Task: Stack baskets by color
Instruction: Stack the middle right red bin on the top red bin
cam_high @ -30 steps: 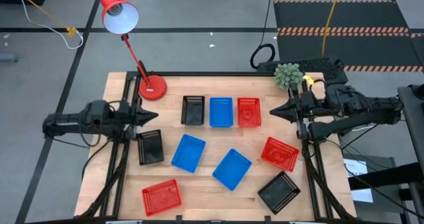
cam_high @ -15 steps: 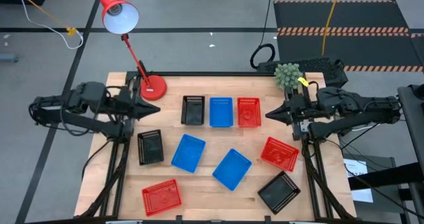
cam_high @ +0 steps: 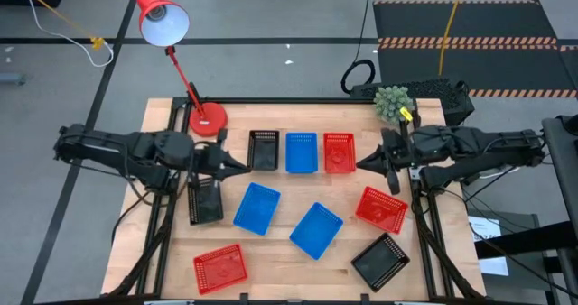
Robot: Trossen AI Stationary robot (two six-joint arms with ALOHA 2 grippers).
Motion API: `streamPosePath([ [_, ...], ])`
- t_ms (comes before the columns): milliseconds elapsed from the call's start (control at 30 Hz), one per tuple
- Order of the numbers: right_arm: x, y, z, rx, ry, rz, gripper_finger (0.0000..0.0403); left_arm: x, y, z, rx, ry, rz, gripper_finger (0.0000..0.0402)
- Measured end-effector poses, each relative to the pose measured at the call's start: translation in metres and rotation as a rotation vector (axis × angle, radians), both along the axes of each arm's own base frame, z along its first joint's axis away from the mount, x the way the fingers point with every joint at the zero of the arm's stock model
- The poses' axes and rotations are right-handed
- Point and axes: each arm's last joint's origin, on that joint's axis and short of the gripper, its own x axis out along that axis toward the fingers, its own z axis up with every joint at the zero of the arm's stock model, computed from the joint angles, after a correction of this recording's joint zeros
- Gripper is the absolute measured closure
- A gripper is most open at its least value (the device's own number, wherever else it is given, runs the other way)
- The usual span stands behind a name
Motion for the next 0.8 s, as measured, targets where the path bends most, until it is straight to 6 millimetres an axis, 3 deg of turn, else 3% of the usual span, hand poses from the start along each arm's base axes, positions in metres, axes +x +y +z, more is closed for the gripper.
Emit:
streamPosePath([
  [167, 0.009, 0.006, -0.001, 0.045, 0.079, -0.038, 0.0403, 0.003, 0.000, -0.002, 0.049, 0.008, -0.010, 0.0399],
  [533, 0.039, 0.032, 0.024, 0.018, 0.399, -0.110, 0.0403, -0.002, 0.001, -0.007, 0.033, 0.068, -0.001, 0.0385],
  [800, 0.049, 0.056, 0.012, 0.126, 0.642, -0.097, 0.0403, -0.002, 0.001, -0.007, 0.031, 0.075, 0.000, 0.0395],
])
